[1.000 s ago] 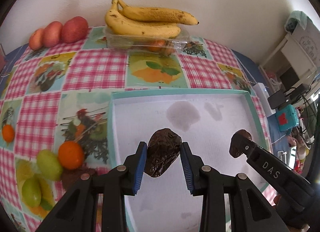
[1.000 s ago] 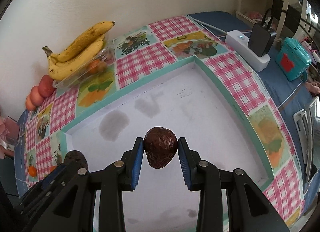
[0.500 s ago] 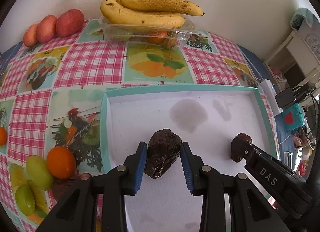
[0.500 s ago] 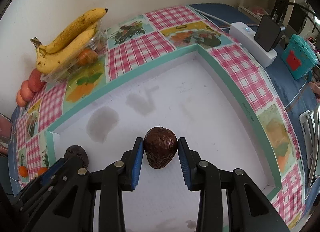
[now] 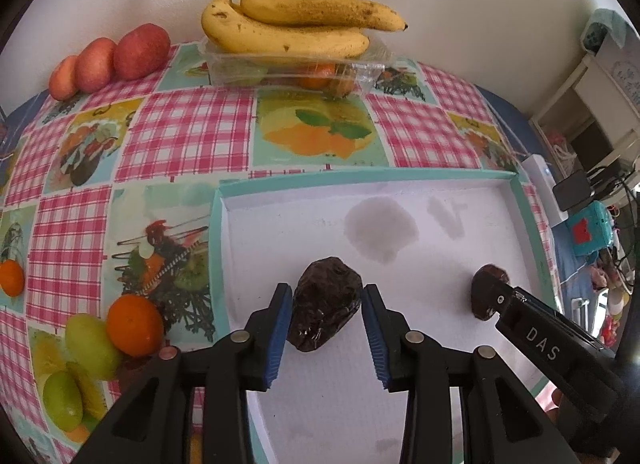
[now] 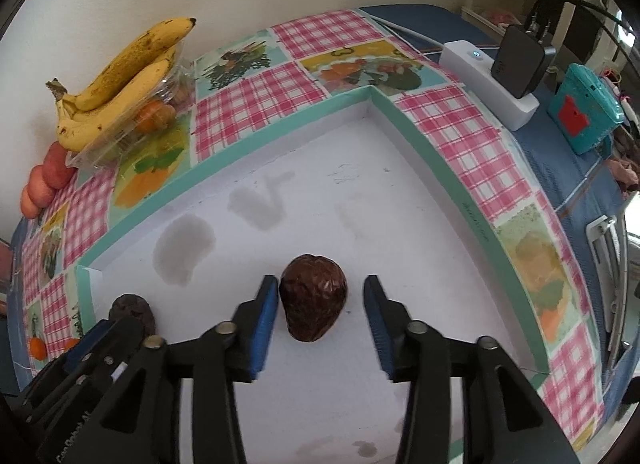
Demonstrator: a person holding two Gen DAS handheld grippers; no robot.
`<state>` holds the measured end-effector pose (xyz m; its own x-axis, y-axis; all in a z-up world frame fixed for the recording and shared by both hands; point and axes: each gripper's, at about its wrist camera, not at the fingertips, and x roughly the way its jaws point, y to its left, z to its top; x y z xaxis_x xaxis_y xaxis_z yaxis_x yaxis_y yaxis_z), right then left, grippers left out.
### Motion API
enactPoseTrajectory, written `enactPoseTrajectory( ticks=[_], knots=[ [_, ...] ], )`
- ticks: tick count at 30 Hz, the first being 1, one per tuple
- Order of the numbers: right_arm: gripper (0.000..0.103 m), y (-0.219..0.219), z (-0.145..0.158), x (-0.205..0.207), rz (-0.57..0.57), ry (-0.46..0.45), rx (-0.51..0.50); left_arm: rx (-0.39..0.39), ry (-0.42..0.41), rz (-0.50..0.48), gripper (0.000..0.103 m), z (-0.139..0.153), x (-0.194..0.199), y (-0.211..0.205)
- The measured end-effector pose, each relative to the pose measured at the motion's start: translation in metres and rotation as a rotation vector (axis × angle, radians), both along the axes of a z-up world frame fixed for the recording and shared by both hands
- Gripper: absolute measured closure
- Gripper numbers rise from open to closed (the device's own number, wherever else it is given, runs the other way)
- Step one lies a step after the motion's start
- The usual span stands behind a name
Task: Organize fruits
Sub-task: 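Carry the dates into the white tray and open both tools, then move both tools back toward the remaining fruits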
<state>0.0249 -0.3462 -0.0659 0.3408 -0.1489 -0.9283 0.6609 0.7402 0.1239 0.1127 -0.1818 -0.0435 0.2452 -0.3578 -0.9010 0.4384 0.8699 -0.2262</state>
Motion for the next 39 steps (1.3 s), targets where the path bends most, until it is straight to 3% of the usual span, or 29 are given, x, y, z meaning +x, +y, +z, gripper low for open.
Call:
enactPoseTrajectory(
  ticks=[2, 4, 7, 11, 15, 18, 27, 34, 39],
  knots=[
    [0.051, -0.002, 0.004, -0.001, -0.004, -0.002, 0.006, -0.013, -0.003, 0.011, 0.049, 0.007, 0.0, 0.003],
    [0.04, -0.001, 0.012, -0.002, -0.001, -0.003, -0.008, -0.033, -0.007, 0.018, 0.047, 0.015, 0.0, 0.007],
    [0.032, -0.001, 0.023, -0.004, 0.002, -0.007, -0.035, -0.023, -0.017, 0.038, 0.035, 0.024, 0.0, 0.013],
    [0.019, -0.001, 0.038, -0.008, 0.007, -0.026, -0.062, 0.033, -0.033, 0.092, 0.022, 0.029, 0.001, 0.028],
    [0.018, 0.0, 0.048, -0.011, 0.019, -0.043, -0.078, 0.089, -0.064, 0.155, 0.01, 0.032, 0.005, 0.046],
    [0.01, 0.003, 0.054, -0.013, 0.026, -0.058, -0.084, 0.117, -0.083, 0.198, 0.003, 0.035, 0.009, 0.062],
    [0.009, 0.014, 0.071, -0.023, 0.035, -0.098, -0.115, 0.149, -0.191, 0.275, 0.0, 0.056, 0.012, 0.104],
    [0.009, 0.02, 0.079, -0.031, 0.053, -0.135, -0.094, 0.112, -0.272, 0.307, 0.0, 0.076, 0.01, 0.132],
    [0.009, 0.032, 0.082, -0.026, 0.092, -0.132, -0.092, 0.07, -0.268, 0.313, 0.0, 0.088, 0.008, 0.15]
  ],
)
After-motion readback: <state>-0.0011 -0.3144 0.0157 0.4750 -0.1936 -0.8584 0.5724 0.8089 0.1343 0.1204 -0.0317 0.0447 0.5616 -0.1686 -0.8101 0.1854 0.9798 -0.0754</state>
